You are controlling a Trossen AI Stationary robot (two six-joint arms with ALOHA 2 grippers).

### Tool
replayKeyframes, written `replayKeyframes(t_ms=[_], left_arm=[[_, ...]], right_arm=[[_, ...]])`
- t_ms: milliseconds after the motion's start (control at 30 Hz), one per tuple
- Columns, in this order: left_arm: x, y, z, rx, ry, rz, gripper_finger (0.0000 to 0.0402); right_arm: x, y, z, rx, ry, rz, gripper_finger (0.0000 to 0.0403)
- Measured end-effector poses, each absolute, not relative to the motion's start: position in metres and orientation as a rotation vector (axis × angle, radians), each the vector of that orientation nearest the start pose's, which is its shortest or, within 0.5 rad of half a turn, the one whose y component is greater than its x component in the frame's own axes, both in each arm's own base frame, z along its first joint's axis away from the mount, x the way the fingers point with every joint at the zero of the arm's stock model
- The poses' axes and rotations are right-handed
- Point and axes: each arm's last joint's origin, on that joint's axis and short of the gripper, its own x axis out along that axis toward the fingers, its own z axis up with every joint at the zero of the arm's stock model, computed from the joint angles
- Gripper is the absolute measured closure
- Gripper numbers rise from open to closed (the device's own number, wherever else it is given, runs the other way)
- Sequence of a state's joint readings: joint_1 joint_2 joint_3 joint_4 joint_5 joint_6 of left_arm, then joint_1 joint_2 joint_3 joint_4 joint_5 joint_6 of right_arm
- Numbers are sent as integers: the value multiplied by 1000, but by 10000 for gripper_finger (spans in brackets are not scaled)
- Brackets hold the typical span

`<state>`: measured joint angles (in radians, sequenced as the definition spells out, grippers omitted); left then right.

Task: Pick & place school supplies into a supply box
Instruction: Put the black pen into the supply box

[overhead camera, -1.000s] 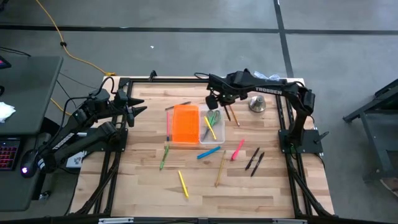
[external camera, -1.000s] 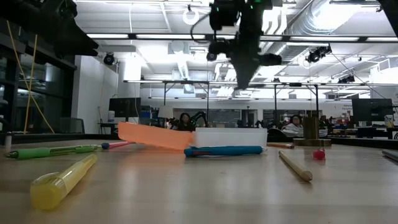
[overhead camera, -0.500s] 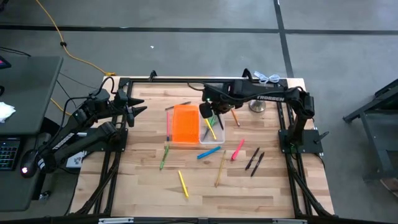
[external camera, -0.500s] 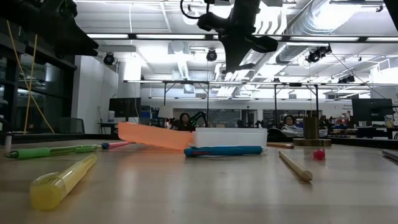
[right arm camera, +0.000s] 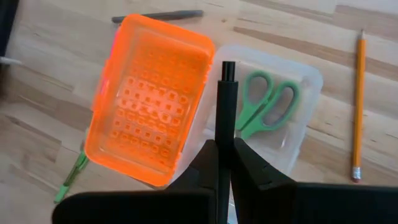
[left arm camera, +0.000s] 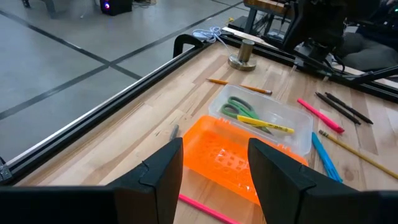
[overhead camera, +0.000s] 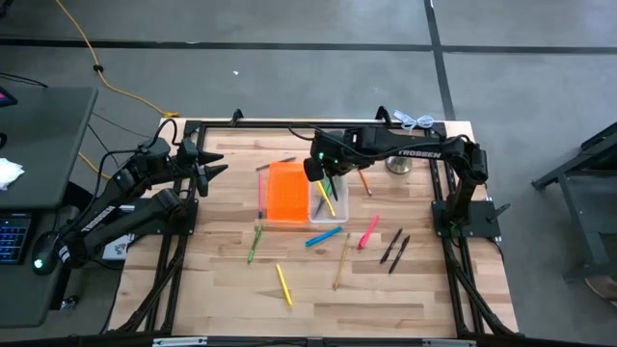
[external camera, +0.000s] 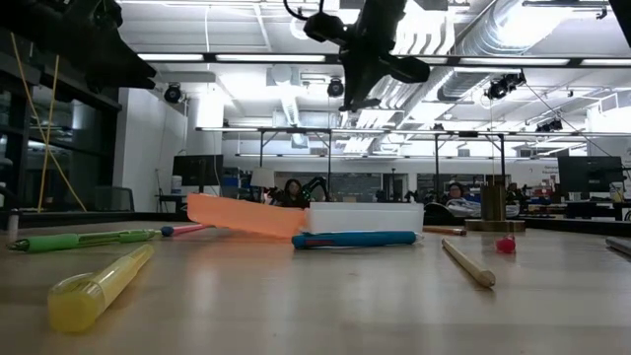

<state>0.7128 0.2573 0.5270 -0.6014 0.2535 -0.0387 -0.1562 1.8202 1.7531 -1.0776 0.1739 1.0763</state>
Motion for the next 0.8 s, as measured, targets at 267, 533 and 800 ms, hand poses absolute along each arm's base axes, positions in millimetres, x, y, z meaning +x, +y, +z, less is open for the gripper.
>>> replayKeyframes(t_ms=[267, 533, 800], left_arm=[[62, 44, 263, -193, 287, 461, 192], [62, 44, 263, -193, 287, 461, 192], [62, 44, 263, -193, 287, 461, 192]], right_arm=[[368, -63, 315, 920, 865, -891, 400], [382, -65, 291, 911, 938, -890, 400], [397, -66, 263, 900, 1017, -874, 397]])
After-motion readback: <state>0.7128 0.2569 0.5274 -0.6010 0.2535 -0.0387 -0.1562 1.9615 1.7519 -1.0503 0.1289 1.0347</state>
